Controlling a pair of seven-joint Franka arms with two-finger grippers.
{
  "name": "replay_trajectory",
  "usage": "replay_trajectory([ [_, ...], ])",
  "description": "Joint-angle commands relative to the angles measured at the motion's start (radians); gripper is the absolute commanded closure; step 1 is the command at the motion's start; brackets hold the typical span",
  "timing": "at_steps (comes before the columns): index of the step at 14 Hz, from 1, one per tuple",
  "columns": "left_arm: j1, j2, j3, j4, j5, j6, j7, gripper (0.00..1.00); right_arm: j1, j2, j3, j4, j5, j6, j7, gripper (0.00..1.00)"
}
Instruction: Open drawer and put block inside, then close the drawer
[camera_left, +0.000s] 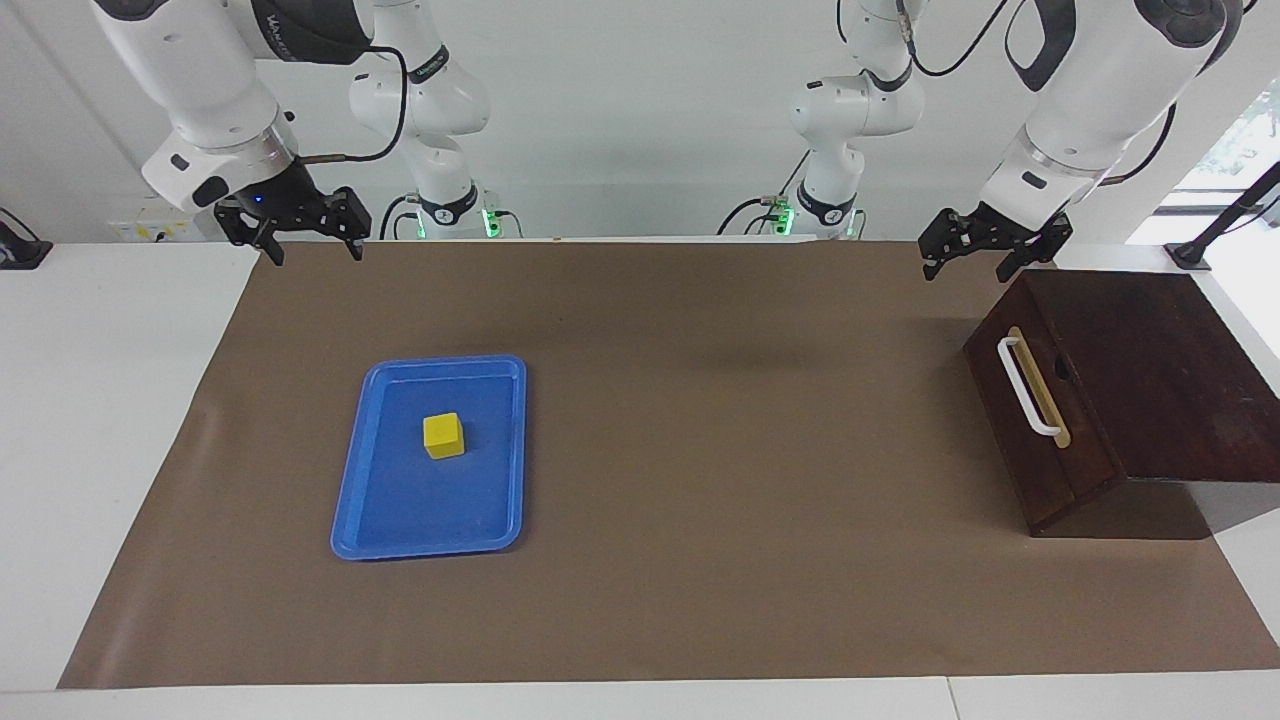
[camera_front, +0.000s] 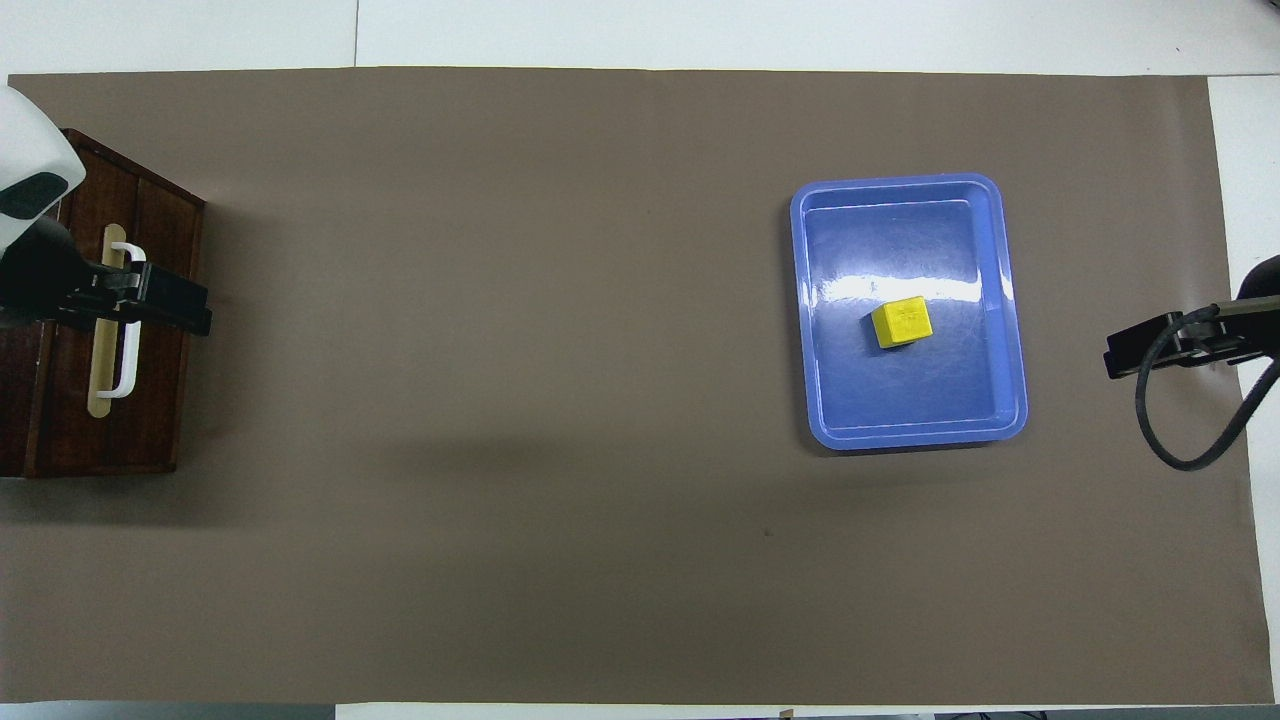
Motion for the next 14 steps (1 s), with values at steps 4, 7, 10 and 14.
replay_trajectory([
  [4, -0.007, -0.033, 0.003, -0.041, 0.013, 0.027, 0.007, 0.0, -0.014, -0.003, 0.006, 0.007, -0.01, -0.008, -0.032, 0.0],
  [7, -0.007, -0.033, 0.003, -0.043, 0.013, 0.028, 0.007, 0.0, -0.006, -0.006, 0.006, 0.007, -0.023, 0.028, -0.026, 0.0],
  [10, -0.009, -0.033, 0.003, -0.043, 0.013, 0.028, 0.006, 0.0, -0.014, -0.009, 0.008, 0.0, -0.019, 0.035, -0.044, 0.0],
  [14, -0.009, -0.034, 0.004, -0.052, 0.013, 0.036, 0.009, 0.0, -0.022, -0.012, 0.005, -0.039, 0.003, 0.09, 0.038, 0.0],
])
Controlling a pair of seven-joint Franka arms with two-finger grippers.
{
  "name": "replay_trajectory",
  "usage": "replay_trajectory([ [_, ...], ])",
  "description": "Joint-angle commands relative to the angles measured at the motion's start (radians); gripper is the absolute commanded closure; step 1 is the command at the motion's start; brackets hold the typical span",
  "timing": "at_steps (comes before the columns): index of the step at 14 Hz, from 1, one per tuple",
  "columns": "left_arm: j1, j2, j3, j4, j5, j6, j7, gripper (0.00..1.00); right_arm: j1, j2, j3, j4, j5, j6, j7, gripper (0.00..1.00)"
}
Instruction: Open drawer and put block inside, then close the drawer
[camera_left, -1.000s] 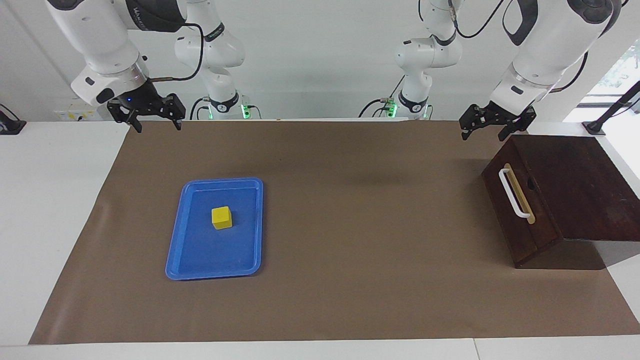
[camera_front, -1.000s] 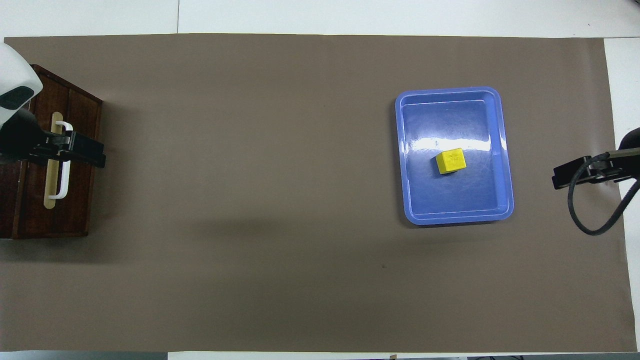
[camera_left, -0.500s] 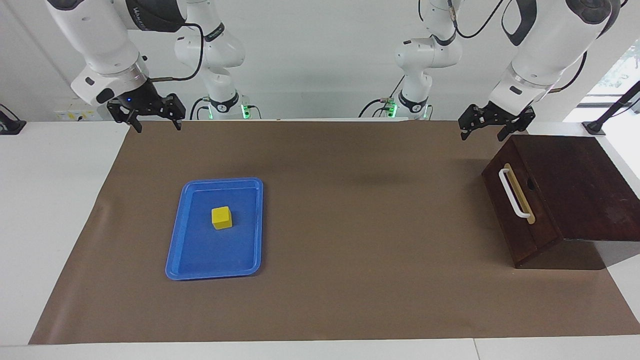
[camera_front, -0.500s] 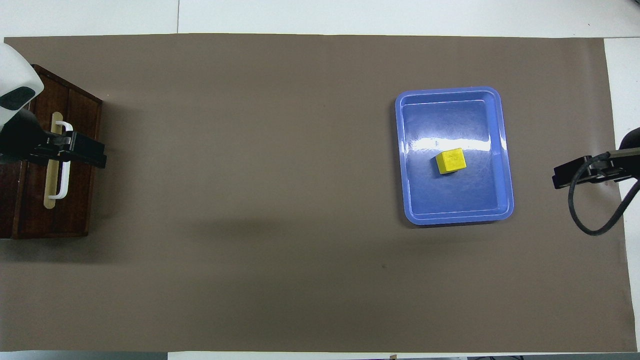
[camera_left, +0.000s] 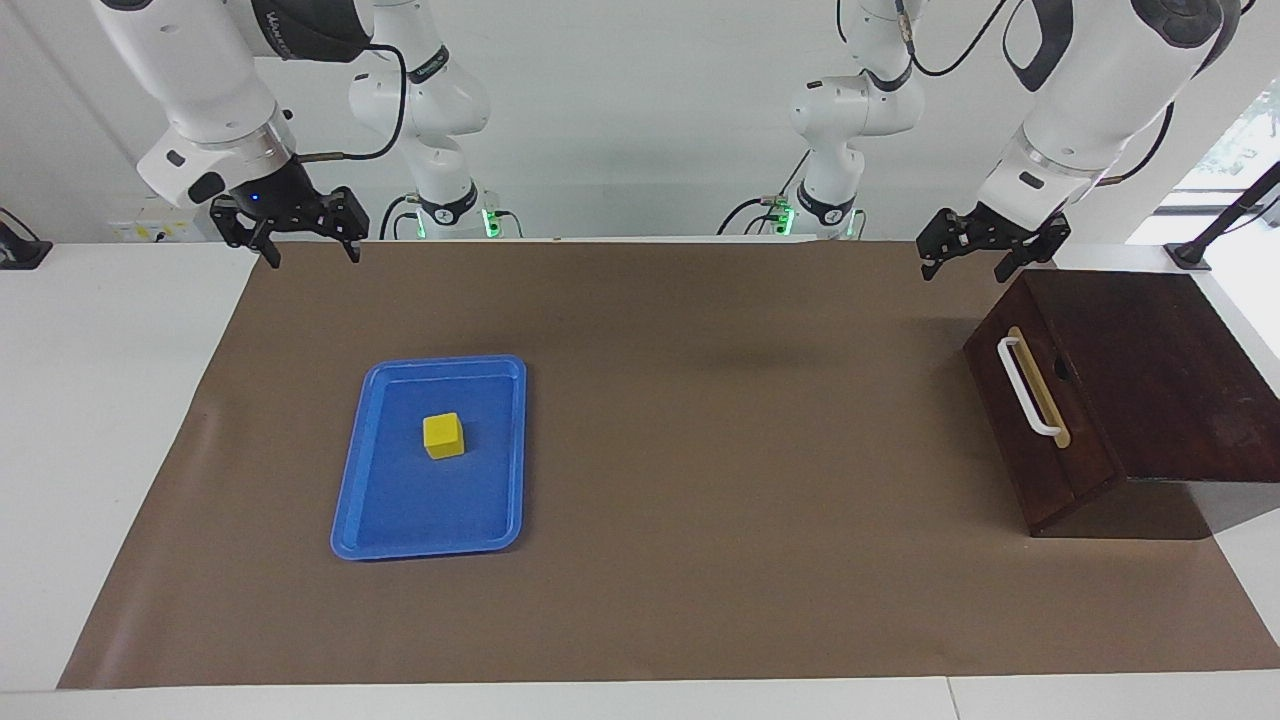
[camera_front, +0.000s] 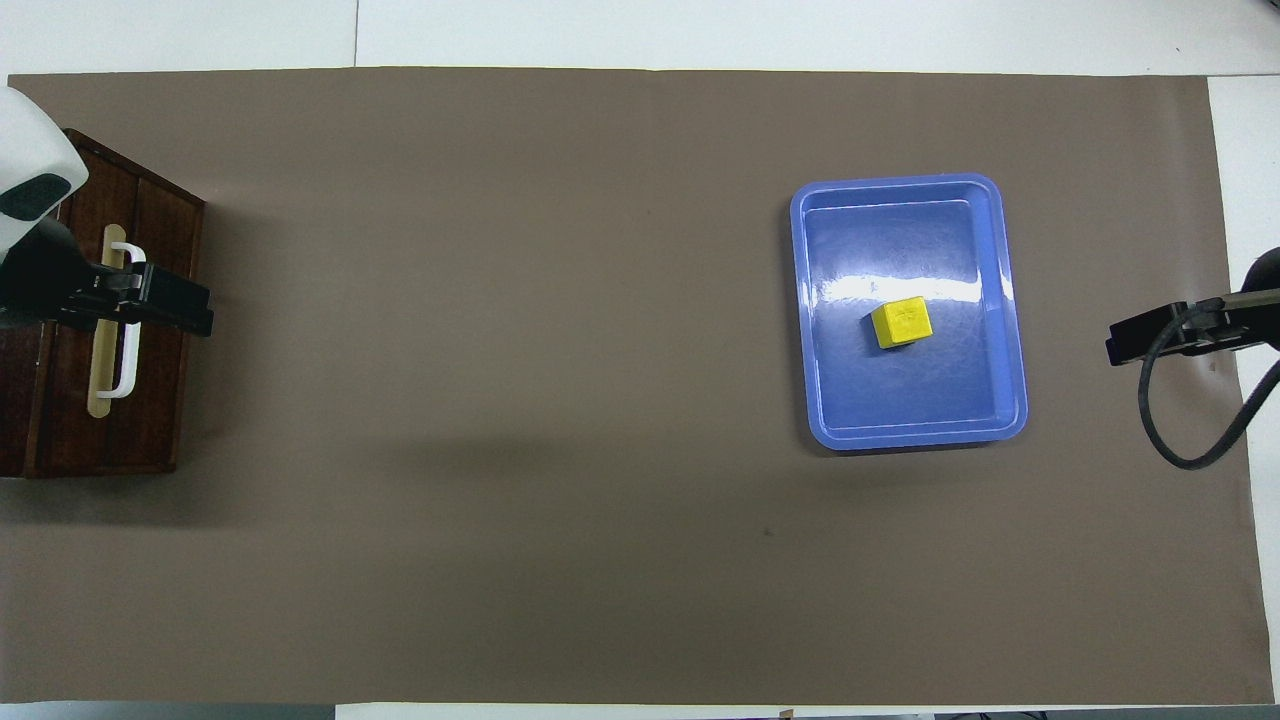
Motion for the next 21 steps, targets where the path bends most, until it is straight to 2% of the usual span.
replay_trajectory([
  [1, -0.007, -0.037, 0.004, -0.054, 0.013, 0.049, 0.009, 0.0, -0.033, -0.008, 0.006, -0.046, 0.022, 0.046, 0.107, 0.0],
  [2, -0.006, -0.045, 0.004, -0.081, 0.013, 0.075, 0.009, 0.0, -0.038, -0.008, 0.006, -0.075, 0.056, 0.064, 0.171, 0.0],
  [4, -0.006, -0.091, 0.006, -0.202, 0.023, 0.199, 0.006, 0.0, -0.051, 0.009, 0.006, -0.107, 0.103, 0.092, 0.283, 0.0],
  [6, 0.003, -0.114, 0.007, -0.316, 0.072, 0.323, 0.006, 0.0, -0.055, 0.072, 0.006, -0.106, 0.171, 0.104, 0.45, 0.0],
  [8, 0.006, -0.097, 0.006, -0.365, 0.163, 0.403, 0.004, 0.0, -0.077, 0.147, 0.006, -0.108, 0.272, 0.14, 0.645, 0.0],
  [10, 0.008, -0.042, 0.007, -0.407, 0.244, 0.491, 0.004, 0.0, -0.111, 0.215, 0.004, -0.129, 0.394, 0.188, 0.829, 0.0],
  [12, 0.009, 0.01, 0.006, -0.444, 0.353, 0.577, 0.004, 0.0, -0.12, 0.206, 0.004, -0.225, 0.468, 0.264, 0.868, 0.0],
  [13, 0.022, 0.027, 0.007, -0.457, 0.394, 0.609, 0.006, 0.0, -0.124, 0.218, 0.003, -0.233, 0.513, 0.27, 0.89, 0.0],
  [15, 0.052, 0.058, 0.006, -0.459, 0.441, 0.67, 0.009, 0.0, -0.143, 0.279, 0.004, -0.22, 0.553, 0.272, 0.922, 0.0],
  [18, 0.091, 0.072, 0.007, -0.459, 0.447, 0.729, 0.047, 0.0, -0.157, 0.405, 0.004, -0.161, 0.64, 0.273, 0.93, 0.0],
  [21, 0.131, 0.081, 0.007, -0.488, 0.447, 0.784, 0.049, 0.0, -0.157, 0.451, 0.003, -0.154, 0.721, 0.282, 0.954, 0.0],
])
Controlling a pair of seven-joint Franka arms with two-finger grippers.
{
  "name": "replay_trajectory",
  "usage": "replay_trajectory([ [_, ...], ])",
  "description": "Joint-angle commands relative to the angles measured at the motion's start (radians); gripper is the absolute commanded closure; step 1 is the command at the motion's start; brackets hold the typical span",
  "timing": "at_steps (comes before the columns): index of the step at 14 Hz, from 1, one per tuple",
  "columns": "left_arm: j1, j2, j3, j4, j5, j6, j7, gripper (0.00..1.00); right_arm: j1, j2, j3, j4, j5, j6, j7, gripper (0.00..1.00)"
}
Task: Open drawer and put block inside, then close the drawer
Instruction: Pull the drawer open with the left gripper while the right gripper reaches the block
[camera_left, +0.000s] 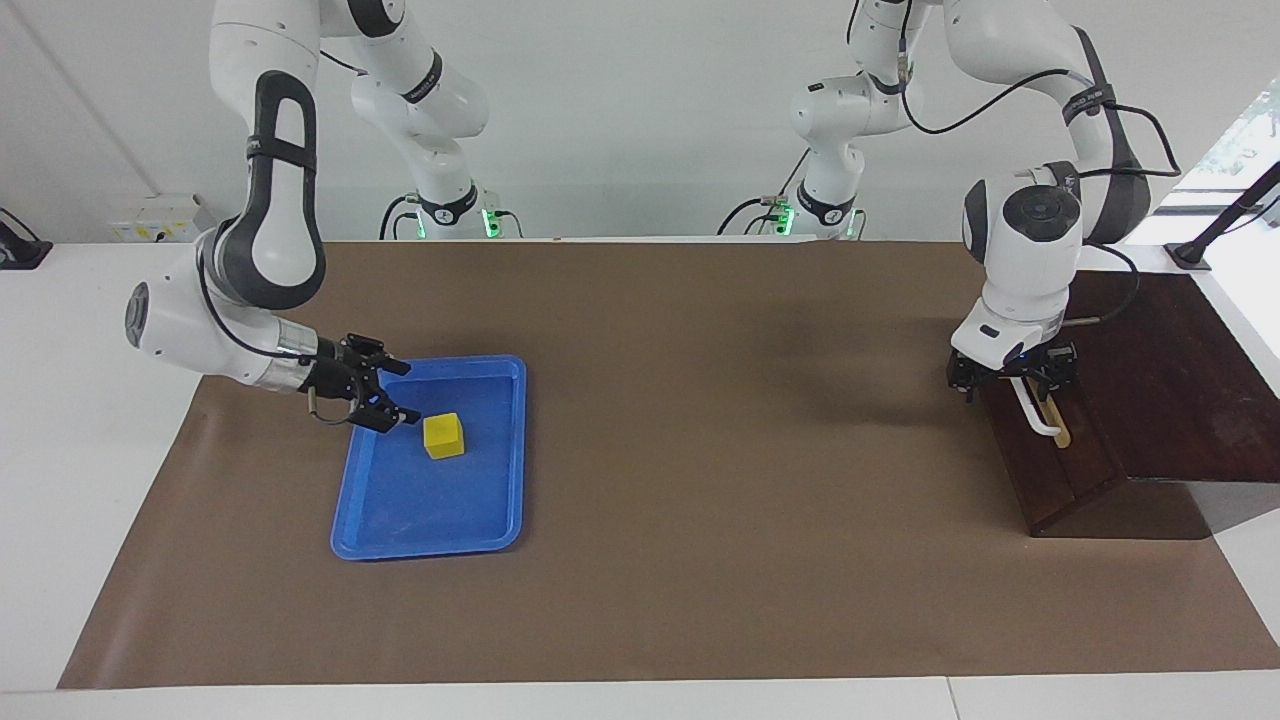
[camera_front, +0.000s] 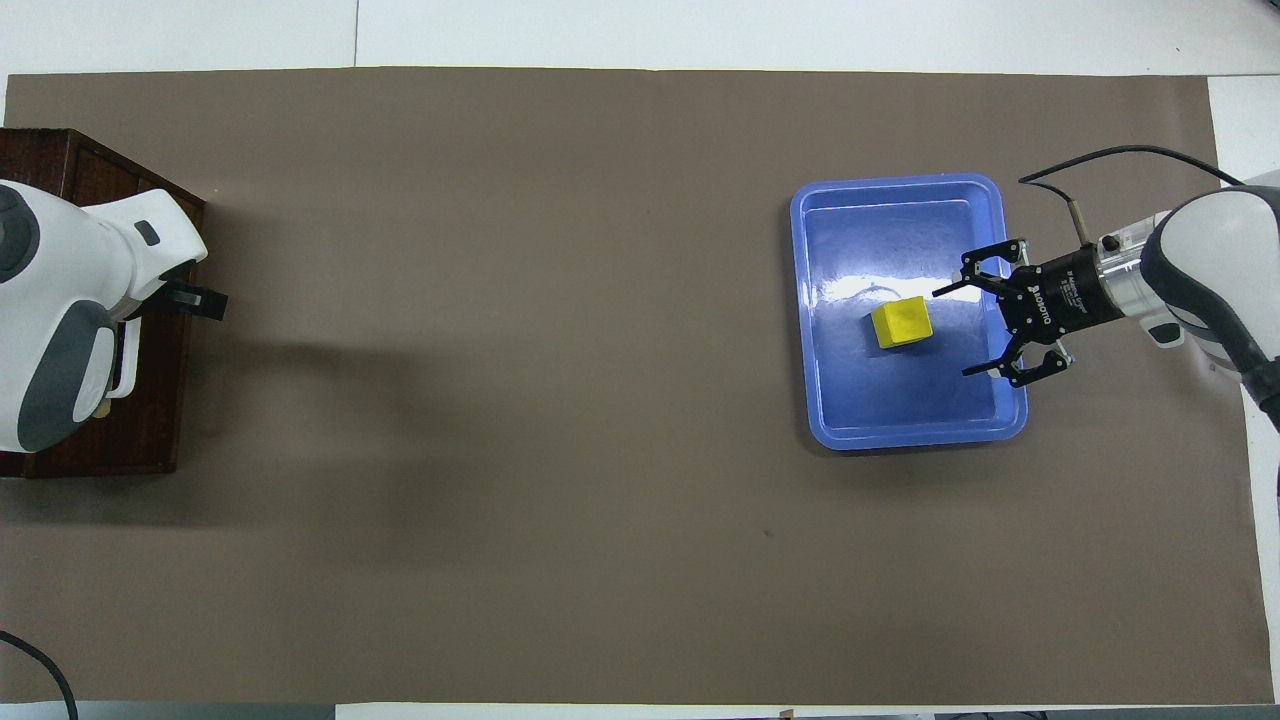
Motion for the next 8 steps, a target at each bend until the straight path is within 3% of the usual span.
replay_trajectory([
  [1, 0.038, -0.003, -0.004, -0.049, 0.022, 0.072, 0.008, 0.0, -0.012, 0.05, 0.011, 0.035, 0.057, 0.005, 0.037, 0.0],
  [8, -0.006, -0.001, -0.007, -0.096, 0.02, 0.104, -0.017, 0.0, 0.014, 0.082, 0.013, 0.007, 0.079, 0.128, 0.036, 0.0],
])
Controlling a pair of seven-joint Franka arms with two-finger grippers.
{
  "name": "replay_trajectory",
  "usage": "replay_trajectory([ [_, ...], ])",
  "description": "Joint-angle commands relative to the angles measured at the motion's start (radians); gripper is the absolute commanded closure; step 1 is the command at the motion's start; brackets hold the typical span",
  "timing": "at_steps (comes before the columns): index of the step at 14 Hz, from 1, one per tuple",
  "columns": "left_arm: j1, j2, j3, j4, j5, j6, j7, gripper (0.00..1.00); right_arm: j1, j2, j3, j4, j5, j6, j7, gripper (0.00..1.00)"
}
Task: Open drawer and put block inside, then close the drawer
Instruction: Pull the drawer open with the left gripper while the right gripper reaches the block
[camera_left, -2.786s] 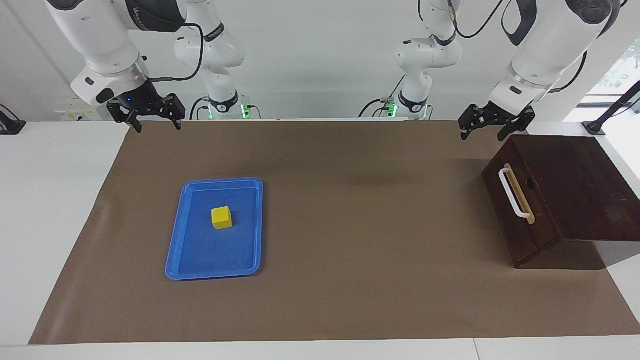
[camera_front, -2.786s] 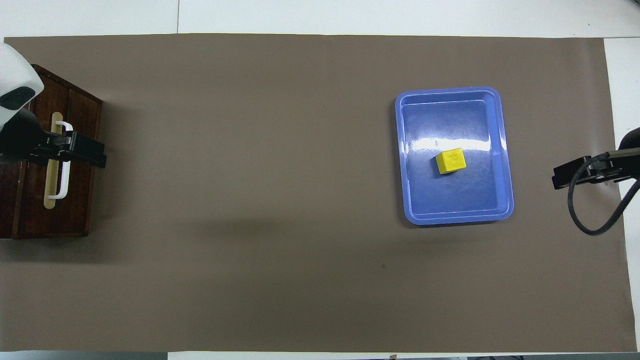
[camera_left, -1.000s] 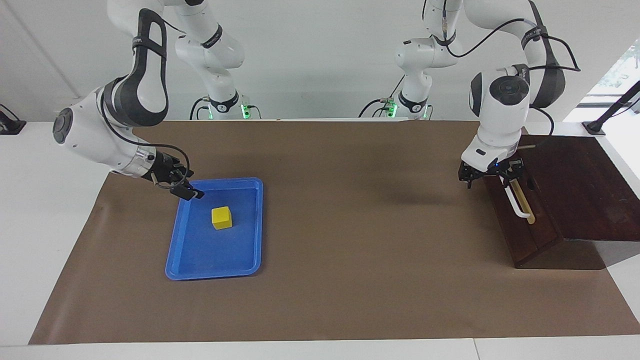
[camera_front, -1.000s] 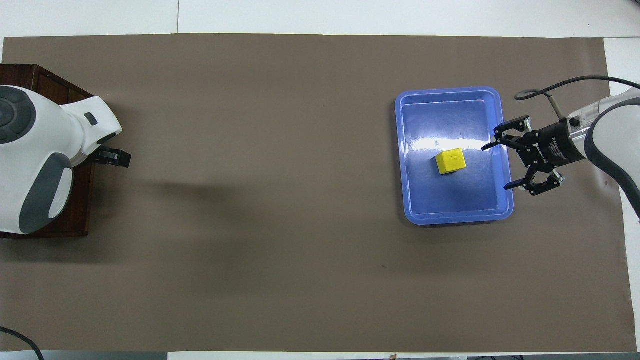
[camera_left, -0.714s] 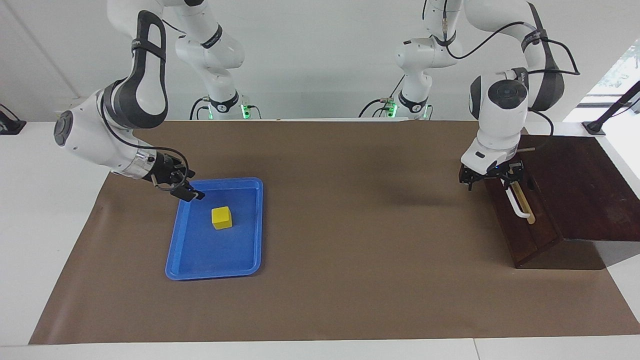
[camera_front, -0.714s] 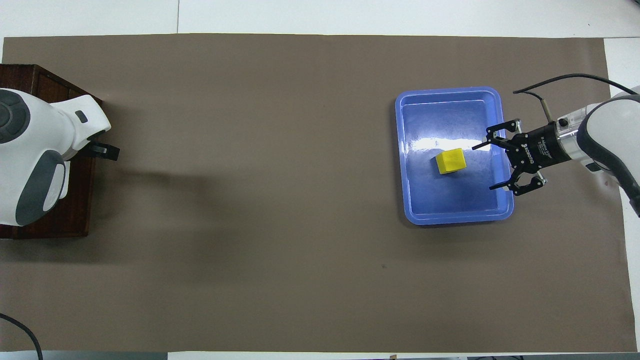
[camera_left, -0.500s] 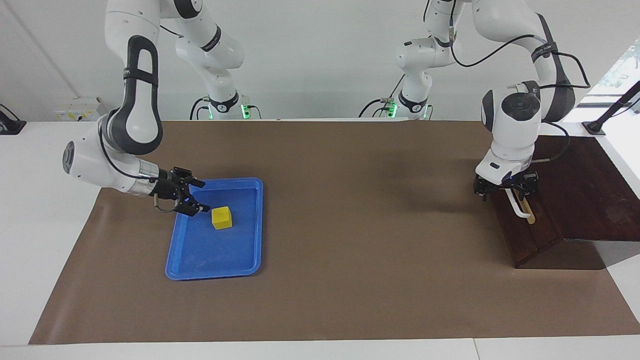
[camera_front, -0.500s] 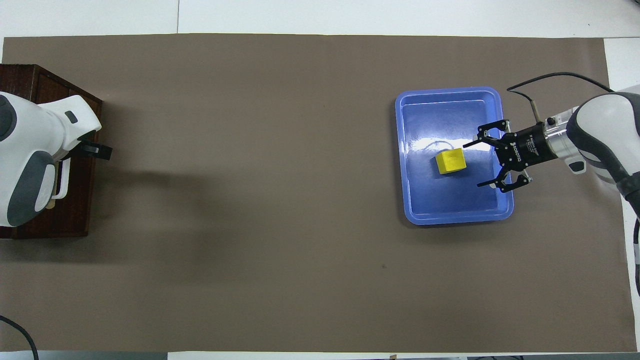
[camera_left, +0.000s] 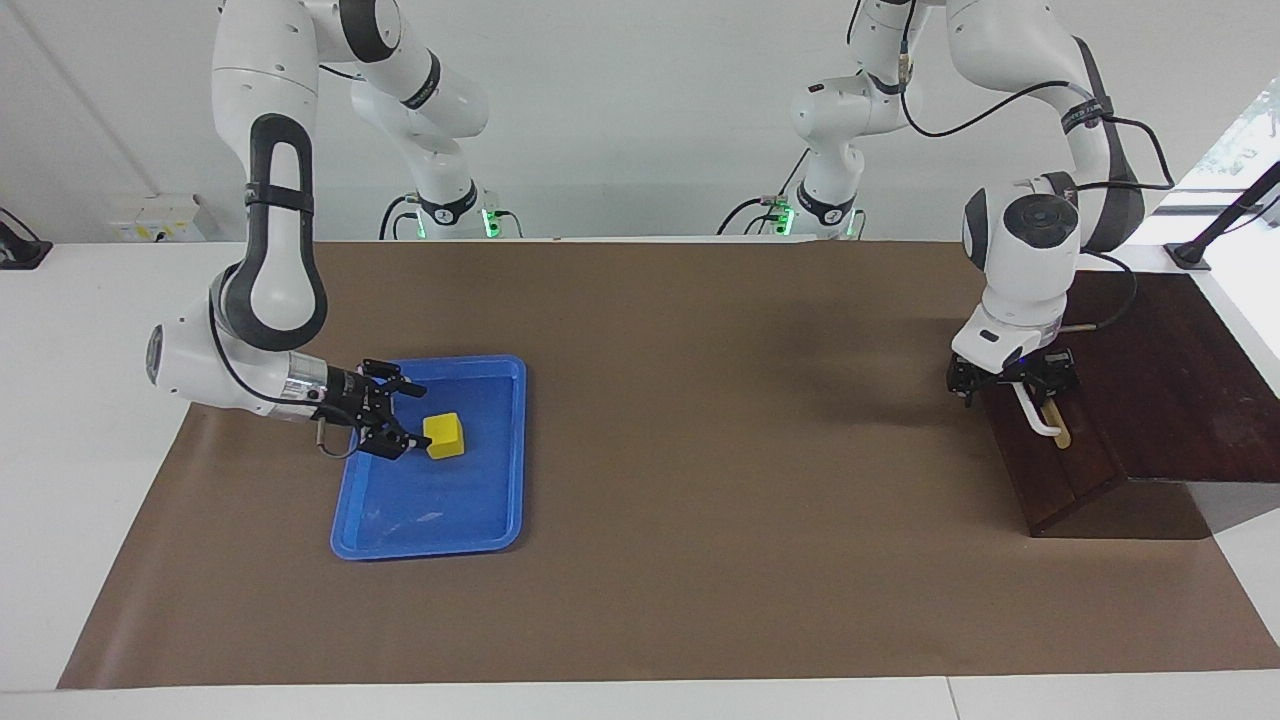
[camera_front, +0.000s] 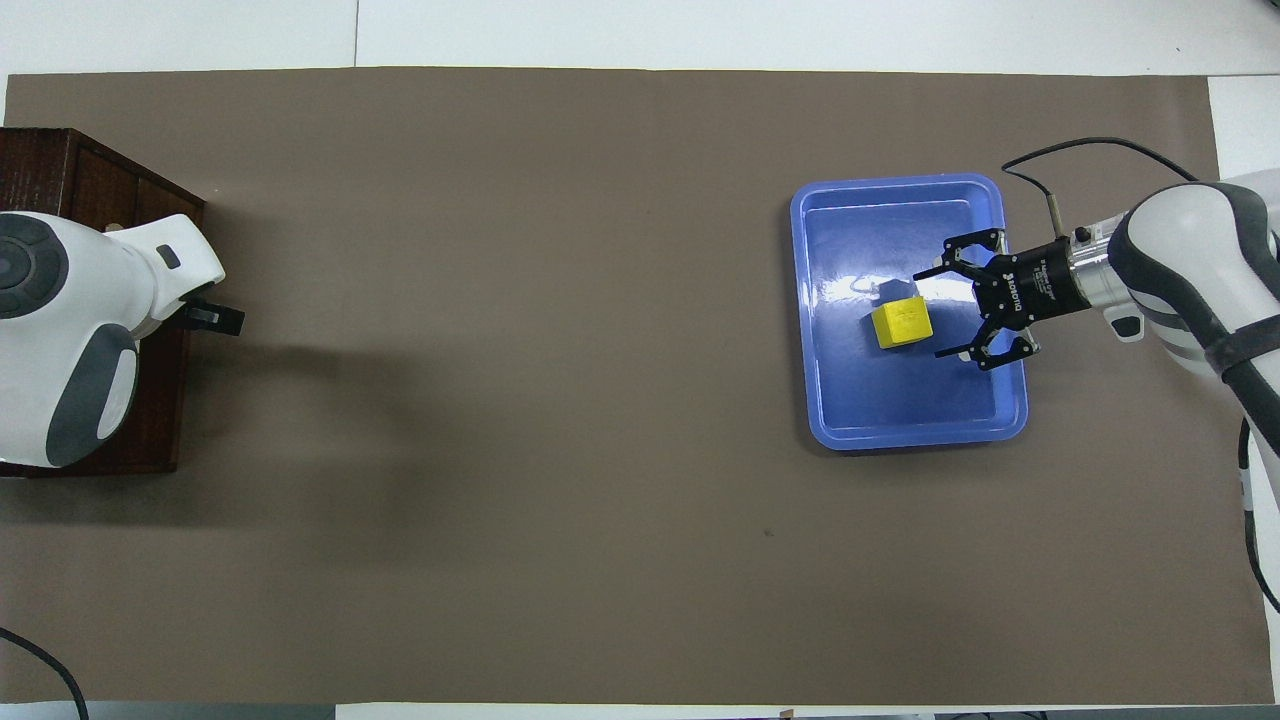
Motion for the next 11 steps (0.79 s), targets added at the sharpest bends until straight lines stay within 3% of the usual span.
replay_trajectory([
  [1, -0.04, -0.002, 0.001, -0.022, 0.018, 0.03, -0.049, 0.0, 0.017, 0.017, 0.004, -0.022, 0.024, 0.041, 0.005, 0.0],
  [7, -0.238, 0.025, 0.0, -0.01, 0.007, 0.012, -0.379, 0.0, 0.018, 0.014, 0.002, -0.045, 0.024, 0.059, -0.026, 0.0],
  [11, -0.321, 0.021, -0.002, 0.001, 0.004, -0.039, -0.424, 0.0, 0.015, 0.013, 0.002, -0.051, 0.024, 0.068, -0.043, 0.0],
])
